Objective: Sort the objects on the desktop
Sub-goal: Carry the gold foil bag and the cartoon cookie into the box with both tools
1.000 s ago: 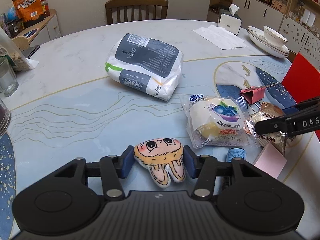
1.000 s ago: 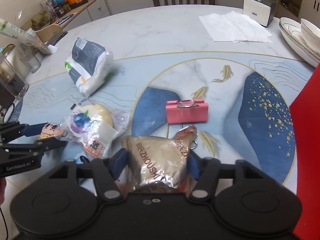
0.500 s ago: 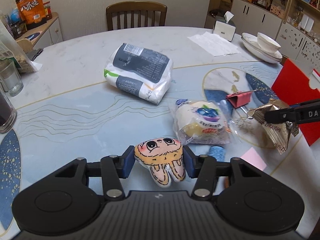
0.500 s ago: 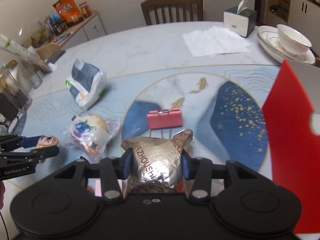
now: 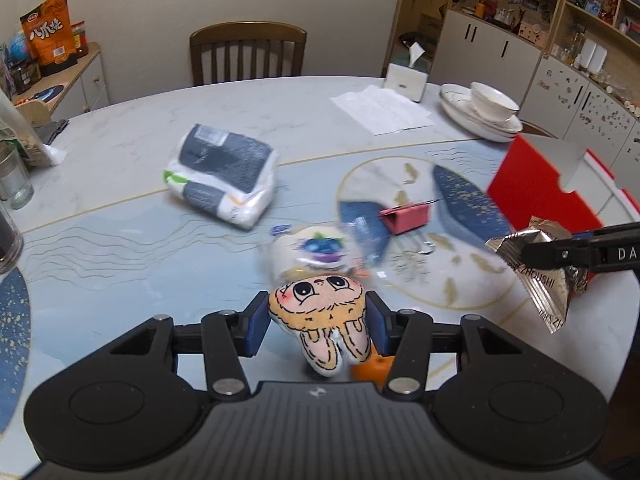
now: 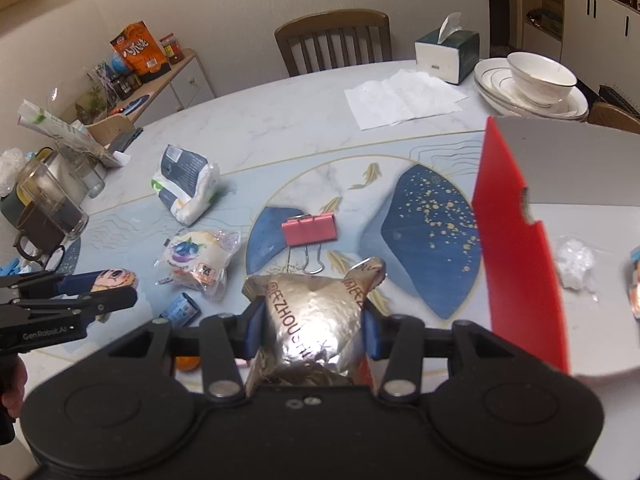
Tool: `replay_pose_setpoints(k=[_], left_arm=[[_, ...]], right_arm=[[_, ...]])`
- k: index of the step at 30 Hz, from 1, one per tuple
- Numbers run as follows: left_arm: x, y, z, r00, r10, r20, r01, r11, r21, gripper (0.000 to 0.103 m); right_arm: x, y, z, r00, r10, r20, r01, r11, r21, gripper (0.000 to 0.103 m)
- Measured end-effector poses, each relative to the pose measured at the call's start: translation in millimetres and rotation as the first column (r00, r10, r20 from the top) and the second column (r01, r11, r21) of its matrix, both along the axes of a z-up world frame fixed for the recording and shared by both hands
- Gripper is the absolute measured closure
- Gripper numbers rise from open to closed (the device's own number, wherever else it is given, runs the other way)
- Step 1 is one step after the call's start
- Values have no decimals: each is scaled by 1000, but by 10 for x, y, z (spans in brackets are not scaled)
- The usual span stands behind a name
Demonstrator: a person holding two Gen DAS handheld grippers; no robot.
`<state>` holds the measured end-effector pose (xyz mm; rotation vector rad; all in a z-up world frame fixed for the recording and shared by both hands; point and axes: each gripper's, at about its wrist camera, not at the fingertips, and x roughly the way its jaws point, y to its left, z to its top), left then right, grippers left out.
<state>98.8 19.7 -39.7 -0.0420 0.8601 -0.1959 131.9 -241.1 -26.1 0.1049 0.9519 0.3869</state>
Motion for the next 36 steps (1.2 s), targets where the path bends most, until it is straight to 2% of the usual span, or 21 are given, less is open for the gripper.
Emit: replay_pose_setpoints(k=[9,18,27,36], left_arm=[[-128,-535,310,996,-77,45,78,997,-25,54],[-178,-1185,573,982,-167,87,171,984,-46,54],[-93,-1866,654,966,-236,106,242,969,-42,54],[19,-2559,711,941,-318,119,321,947,-5,54]], right_arm=[[-254,-332,339,998,15,55,-16,1000,25,57],[-388,-814,556,997,11,71,-14,999,43,57],[-346,-1533,663,994,-48,97,45,998,33,57],[-214,-2205,693,987,-103,124,101,995,28,57]])
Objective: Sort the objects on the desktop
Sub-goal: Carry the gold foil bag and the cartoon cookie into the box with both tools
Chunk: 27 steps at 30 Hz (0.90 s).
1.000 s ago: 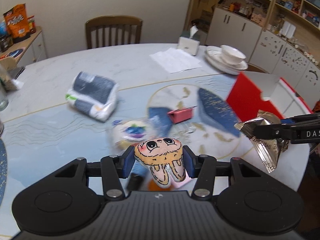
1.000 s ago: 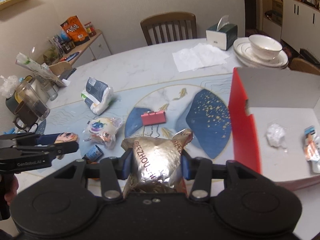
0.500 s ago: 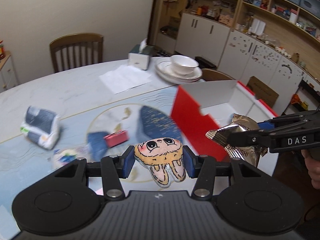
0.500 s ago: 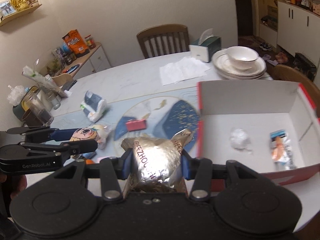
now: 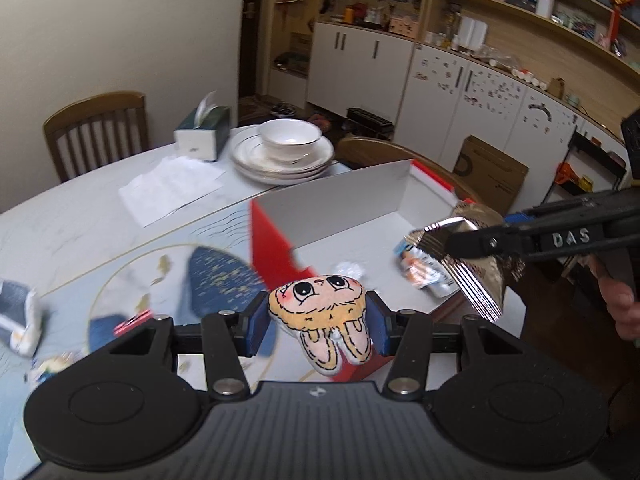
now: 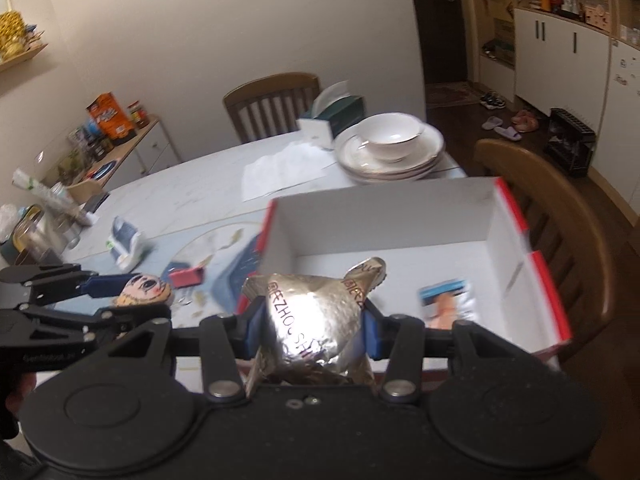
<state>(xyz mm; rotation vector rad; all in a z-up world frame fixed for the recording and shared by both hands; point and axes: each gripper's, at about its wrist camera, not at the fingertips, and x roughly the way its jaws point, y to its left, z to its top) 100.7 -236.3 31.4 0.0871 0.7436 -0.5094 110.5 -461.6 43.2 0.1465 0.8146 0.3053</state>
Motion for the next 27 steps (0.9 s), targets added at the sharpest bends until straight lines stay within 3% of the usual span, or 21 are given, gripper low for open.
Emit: replay_pose_setpoints(k=[10,20,27], left_arm=[[146,-638,29,996,-90,19,89,995,46,54],[511,-1172,-117,987,-159,-2,158,980,124,54],[831,-1425,-361,979,-183,-93,197,963,184,54]], right_arm=[[269,-556,-2,998,-62,21,62,998,3,57],[785,-774,-226,998,-55,-44,54,998,-30,57],[1109,-703,-445,996,-13,-87,6,996,-87,57]])
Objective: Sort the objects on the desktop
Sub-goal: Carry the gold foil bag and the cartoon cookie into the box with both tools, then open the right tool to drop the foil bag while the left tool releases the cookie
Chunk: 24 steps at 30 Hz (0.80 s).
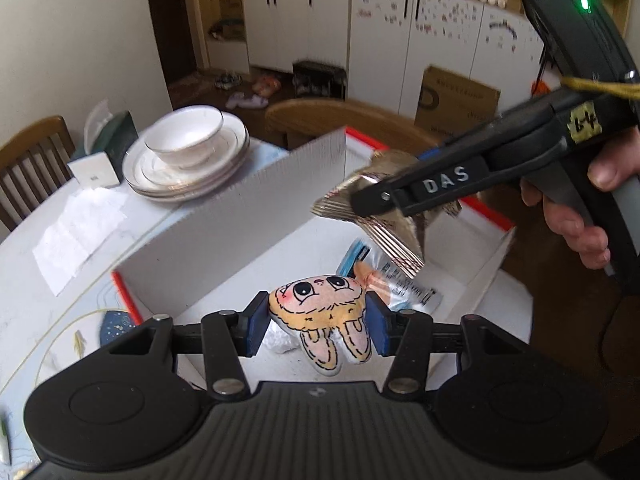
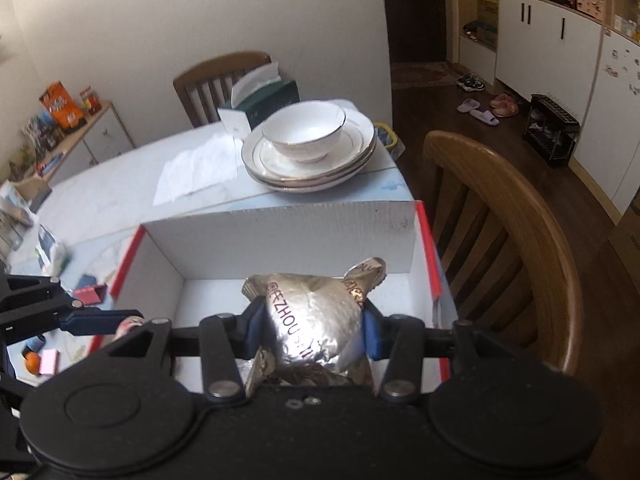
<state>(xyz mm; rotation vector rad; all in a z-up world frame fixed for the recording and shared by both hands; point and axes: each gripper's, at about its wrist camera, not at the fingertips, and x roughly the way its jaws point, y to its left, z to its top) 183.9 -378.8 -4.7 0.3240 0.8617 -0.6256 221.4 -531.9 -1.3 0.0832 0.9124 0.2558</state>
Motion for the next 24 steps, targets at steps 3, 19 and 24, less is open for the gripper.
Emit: replay_pose_setpoints(k=[3,19,24], left_arm=[[108,-38,-138,999,1,-37,0,1000,28,54],[329,-104,-661,977,-9,-215,35,993,117,54],[379,-116,-761,961,4,-276,36,990,139,54]], right_arm=[[140,80,-131,1000,17,-23,-17,999,-33,57],[425,235,-534,981,48,-187,-64,995,-78,57],[428,268,-617,973,58,-225,-78,994,-81,57]])
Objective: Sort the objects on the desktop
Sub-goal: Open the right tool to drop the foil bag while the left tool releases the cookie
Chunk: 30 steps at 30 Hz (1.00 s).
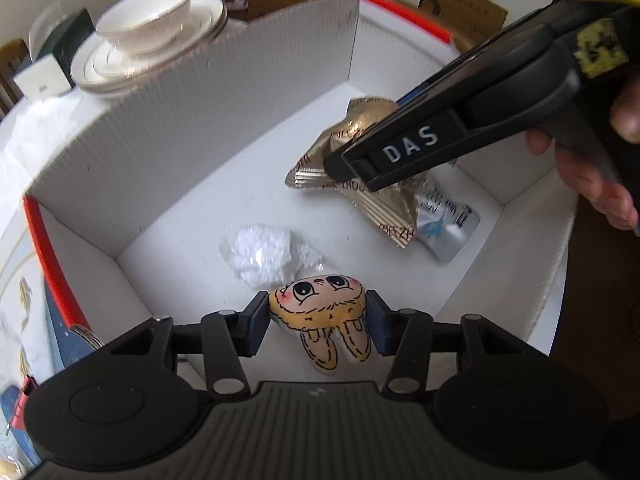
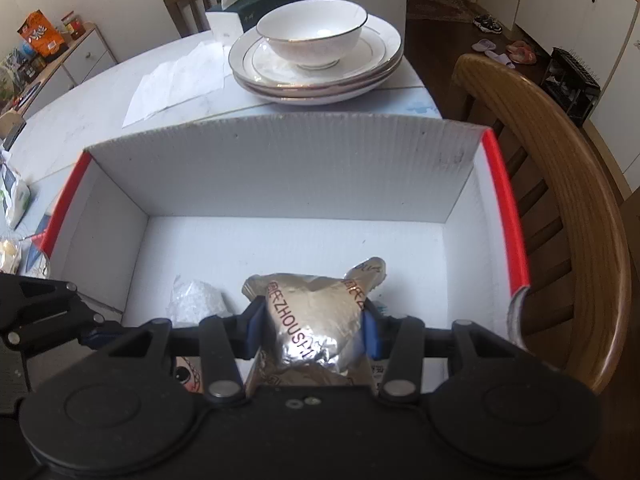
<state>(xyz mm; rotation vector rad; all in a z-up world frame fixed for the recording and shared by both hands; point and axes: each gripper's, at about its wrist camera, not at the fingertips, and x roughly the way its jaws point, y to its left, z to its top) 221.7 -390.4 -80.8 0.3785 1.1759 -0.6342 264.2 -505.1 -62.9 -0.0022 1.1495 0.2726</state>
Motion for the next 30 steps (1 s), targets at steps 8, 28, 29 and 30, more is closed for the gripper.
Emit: replay_pose_setpoints(k=[8,28,29,30], left_arm=[[46,3,-84,999,8,-32,-7,999,38,52],[-147,196,300,993,77,87,-68,993,-100,44],[-179,208,346,992,85,96,-74,991,-114,44],[-227,231,394,990,92,105,-79,989,-129,44]], right_arm=[[8,-1,-49,1000,-11,-10,11,1000,-5,56],[-282,-144,320,997,-19,73,14,997,76,39],[-317,-150,352,997,-16,78,10,997,83,39],[-356,-157,386,996,-13,85,6,996,86,39]])
